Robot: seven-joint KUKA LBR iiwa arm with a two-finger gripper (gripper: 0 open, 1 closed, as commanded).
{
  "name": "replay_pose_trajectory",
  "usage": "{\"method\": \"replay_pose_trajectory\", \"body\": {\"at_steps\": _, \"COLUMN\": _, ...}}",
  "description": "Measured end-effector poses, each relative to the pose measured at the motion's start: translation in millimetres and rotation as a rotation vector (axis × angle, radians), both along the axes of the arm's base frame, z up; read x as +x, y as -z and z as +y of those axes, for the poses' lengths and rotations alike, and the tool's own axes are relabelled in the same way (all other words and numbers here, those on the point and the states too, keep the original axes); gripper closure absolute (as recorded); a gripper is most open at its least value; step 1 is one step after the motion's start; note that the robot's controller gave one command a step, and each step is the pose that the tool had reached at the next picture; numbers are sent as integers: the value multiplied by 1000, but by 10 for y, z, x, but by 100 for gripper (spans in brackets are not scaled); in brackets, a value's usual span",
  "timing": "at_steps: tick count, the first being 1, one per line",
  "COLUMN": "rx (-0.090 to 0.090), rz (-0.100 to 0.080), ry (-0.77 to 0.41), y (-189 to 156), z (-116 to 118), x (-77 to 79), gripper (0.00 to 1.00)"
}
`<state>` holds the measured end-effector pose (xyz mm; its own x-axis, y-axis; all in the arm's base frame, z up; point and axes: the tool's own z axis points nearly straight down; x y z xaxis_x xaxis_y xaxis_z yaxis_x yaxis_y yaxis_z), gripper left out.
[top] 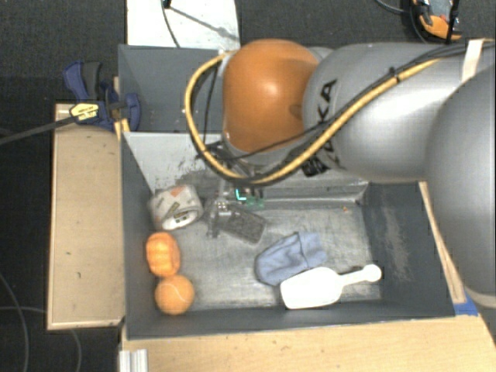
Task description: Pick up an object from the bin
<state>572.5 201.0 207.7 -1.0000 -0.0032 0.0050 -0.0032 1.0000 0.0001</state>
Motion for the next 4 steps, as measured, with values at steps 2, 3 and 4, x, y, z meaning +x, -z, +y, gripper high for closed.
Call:
{"method": "replay_pose_trajectory", "body": {"at_steps": 2, "rx": 3, "rz": -18, "ry": -51, "y": 534, "z": 272, "x": 205, "gripper": 0}}
{"method": "replay_pose_trajectory", "body": {"at_steps": 3, "rx": 5, "rz": -26, "ry": -57, "y": 537, "z": 284, "x": 236, "gripper": 0}}
{"method": "replay_pose_trajectory", "body": {"at_steps": 4, "rx": 1, "rz": -7, "ry": 275, "y": 576, "z": -70, "x": 179, "gripper": 0}}
